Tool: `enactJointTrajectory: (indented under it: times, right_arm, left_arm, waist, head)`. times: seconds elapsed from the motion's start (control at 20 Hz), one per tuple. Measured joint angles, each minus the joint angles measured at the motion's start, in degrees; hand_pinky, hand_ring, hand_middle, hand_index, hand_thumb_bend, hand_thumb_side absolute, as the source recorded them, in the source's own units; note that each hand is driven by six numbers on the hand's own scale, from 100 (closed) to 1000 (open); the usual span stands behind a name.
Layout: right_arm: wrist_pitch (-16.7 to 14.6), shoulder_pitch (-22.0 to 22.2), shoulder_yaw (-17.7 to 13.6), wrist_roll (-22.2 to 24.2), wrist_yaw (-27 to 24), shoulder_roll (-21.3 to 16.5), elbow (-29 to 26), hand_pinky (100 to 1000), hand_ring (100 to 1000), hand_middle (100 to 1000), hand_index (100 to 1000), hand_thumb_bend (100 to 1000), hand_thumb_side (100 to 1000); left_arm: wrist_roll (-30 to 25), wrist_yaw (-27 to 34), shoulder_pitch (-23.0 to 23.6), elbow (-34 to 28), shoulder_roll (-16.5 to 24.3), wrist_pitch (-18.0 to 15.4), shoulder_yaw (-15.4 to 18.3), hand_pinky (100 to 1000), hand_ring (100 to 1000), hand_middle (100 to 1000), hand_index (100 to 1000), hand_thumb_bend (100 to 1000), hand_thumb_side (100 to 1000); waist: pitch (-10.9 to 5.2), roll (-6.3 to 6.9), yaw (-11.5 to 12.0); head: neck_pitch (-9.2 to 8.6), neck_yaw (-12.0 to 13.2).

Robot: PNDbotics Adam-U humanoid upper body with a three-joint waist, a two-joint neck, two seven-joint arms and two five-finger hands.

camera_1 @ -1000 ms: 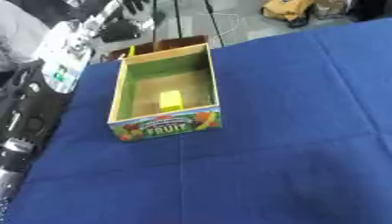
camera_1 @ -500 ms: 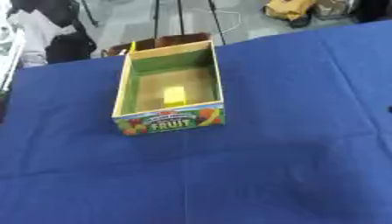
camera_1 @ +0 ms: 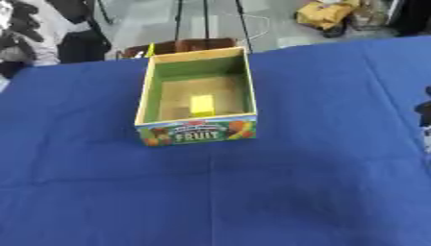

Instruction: Pick up objects on the table and place them in the box.

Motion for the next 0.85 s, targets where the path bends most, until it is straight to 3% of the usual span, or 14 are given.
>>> enactJointTrajectory:
  times: [0.35,0.85]
  right_arm:
    - [-0.41,-0.39,-0.24,-0.63,-0.12,0.48,0.0,794,909,591,804,100,641]
    - [-0.48,-0.44,-0.59,-1.12,-0.51,0.95,0.0,794,908,591,805,100,641]
  left_arm:
    - [-1.5,2.46,6.39,-2.91,-4.78,1.12,0.87,347,496,495,656,210,848]
    - [-1.55,6.32,10.22,-2.87,-11.34,2.47,1.76,349,493,490,654,172,817]
  waist:
    - [0.22,-1.41,0.41]
    - [0.14,-2.39,0.84]
  head:
    - [-1.13,-0.08]
    - [-2.19,0.04]
